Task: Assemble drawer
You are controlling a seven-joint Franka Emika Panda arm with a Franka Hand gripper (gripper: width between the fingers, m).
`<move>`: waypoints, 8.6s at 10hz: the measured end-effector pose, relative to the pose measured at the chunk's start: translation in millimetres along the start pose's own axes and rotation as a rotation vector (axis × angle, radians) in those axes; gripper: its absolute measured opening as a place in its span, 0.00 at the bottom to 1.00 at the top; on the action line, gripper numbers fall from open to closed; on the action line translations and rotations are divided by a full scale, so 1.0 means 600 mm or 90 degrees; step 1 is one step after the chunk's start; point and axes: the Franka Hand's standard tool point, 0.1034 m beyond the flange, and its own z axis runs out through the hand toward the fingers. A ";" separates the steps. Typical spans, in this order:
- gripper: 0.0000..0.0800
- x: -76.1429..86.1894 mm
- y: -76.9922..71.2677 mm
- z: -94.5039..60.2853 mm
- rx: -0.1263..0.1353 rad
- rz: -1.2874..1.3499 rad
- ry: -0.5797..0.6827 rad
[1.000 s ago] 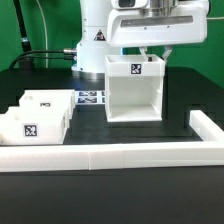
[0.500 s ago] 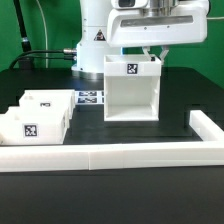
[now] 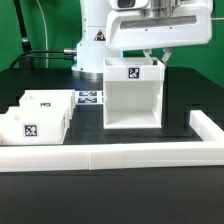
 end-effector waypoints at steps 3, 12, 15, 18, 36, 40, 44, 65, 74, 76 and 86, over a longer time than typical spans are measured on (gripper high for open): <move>0.05 0.085 0.008 -0.004 0.007 -0.010 0.031; 0.05 0.150 0.012 -0.012 0.019 0.087 0.061; 0.05 0.167 -0.001 -0.007 0.035 0.356 0.071; 0.05 0.175 -0.005 -0.011 0.048 0.451 0.071; 0.06 0.273 -0.050 -0.006 0.123 0.871 0.027; 0.06 0.282 -0.050 -0.007 0.117 0.883 0.008; 0.06 0.283 -0.051 -0.008 0.118 0.879 0.010; 0.81 0.175 0.009 -0.097 0.094 0.211 0.064; 0.81 0.091 0.176 -0.063 0.043 0.011 0.035; 0.81 0.090 0.178 -0.063 0.043 0.013 0.034; 0.81 0.101 0.282 -0.001 -0.011 0.009 0.006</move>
Offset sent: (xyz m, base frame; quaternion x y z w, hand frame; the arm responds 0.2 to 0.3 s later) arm 0.0554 -0.0104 -0.0131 0.0124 0.0012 -0.0282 0.9995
